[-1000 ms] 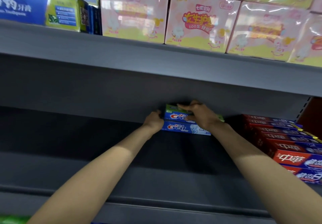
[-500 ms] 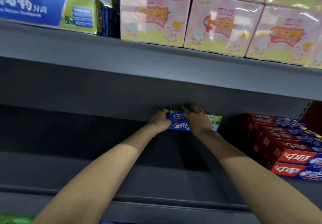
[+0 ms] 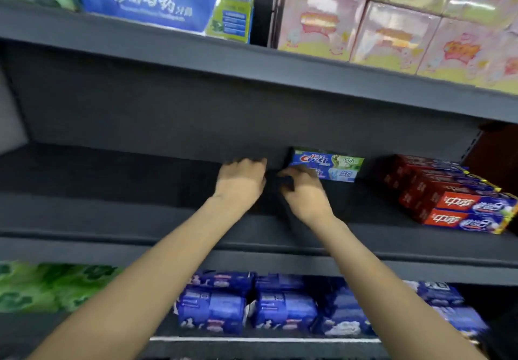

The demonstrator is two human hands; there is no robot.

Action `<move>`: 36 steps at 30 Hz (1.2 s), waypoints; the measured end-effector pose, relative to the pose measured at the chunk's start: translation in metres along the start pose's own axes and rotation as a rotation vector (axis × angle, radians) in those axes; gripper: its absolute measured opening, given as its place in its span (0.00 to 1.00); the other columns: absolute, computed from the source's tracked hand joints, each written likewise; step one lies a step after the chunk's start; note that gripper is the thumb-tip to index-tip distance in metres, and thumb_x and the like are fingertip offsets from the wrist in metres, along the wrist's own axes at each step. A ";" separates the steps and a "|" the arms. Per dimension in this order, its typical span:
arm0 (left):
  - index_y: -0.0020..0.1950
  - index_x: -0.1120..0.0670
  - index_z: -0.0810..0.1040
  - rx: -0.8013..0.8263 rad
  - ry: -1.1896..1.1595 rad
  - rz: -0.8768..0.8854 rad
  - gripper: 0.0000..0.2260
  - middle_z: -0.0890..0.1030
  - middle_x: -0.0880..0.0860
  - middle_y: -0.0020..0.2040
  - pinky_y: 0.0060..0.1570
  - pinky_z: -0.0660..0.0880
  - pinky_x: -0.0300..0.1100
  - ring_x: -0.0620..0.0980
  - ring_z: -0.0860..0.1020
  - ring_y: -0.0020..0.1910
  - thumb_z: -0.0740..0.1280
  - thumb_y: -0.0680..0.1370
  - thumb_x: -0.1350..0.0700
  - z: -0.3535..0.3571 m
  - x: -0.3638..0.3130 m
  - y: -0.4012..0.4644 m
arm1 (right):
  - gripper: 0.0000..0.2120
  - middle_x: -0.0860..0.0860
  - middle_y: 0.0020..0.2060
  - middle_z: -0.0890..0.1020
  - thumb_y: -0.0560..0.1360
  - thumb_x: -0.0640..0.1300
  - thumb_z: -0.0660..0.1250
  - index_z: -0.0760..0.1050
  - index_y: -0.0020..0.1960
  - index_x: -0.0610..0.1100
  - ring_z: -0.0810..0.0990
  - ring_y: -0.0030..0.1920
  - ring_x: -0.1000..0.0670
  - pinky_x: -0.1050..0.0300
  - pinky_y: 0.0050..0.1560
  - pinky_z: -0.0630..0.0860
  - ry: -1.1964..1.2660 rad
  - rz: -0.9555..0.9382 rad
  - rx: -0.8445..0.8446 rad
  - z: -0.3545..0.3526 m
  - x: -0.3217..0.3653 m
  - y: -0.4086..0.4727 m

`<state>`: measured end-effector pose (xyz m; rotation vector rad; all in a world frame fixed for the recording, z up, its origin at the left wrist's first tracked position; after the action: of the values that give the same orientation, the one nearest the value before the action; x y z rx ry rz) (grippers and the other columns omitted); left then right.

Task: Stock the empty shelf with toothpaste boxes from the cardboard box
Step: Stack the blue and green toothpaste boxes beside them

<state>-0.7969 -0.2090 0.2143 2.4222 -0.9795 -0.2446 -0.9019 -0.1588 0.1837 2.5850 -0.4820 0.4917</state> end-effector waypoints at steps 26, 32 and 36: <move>0.59 0.57 0.73 0.495 -0.046 -0.685 0.12 0.77 0.59 0.57 0.48 0.72 0.49 0.60 0.76 0.57 0.59 0.79 0.54 -0.078 0.396 -0.544 | 0.13 0.41 0.55 0.80 0.75 0.36 0.59 0.78 0.56 0.40 0.77 0.57 0.41 0.54 0.55 0.71 0.237 -0.246 0.697 0.290 0.456 -0.378; 0.69 0.59 0.65 0.692 -0.139 -0.569 0.20 0.70 0.59 0.66 0.57 0.70 0.51 0.60 0.71 0.64 0.60 0.78 0.60 -0.046 0.500 -0.603 | 0.20 0.39 0.60 0.73 0.73 0.36 0.61 0.71 0.65 0.39 0.71 0.63 0.41 0.57 0.60 0.65 0.187 -0.191 0.756 0.381 0.536 -0.401; 0.77 0.57 0.54 0.801 -0.119 -0.335 0.30 0.56 0.56 0.77 0.69 0.62 0.49 0.56 0.60 0.74 0.62 0.77 0.63 -0.014 0.523 -0.598 | 0.27 0.41 0.66 0.67 0.75 0.40 0.62 0.61 0.73 0.39 0.67 0.67 0.41 0.50 0.65 0.68 -0.044 -0.140 0.771 0.423 0.533 -0.402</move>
<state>-0.0559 -0.2002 -0.0730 3.3440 -0.8070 -0.1209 -0.1624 -0.1663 -0.0944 3.3360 -0.1214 0.6703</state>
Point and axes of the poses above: each hand's wrist, its own y-axis towards the middle knuckle, its own z-axis out of the palm, x = y × z, the point moved 8 cm from there along y, towards the middle knuckle
